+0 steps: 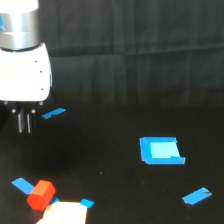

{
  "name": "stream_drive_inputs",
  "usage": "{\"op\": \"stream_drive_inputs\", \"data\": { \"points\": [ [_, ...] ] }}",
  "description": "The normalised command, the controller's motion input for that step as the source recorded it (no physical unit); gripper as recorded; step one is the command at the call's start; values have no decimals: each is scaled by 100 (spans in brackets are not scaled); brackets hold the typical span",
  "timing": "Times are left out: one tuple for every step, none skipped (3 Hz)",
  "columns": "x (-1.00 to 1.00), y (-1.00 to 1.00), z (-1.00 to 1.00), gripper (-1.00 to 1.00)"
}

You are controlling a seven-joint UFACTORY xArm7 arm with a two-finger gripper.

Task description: Pick up the red object from the table

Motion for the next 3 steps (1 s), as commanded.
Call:
{"op": "stream_drive_inputs", "data": {
  "points": [
    [-49,-100,67,100],
    [9,-96,62,-100],
    [0,-100,-100,-100]
  ]
}}
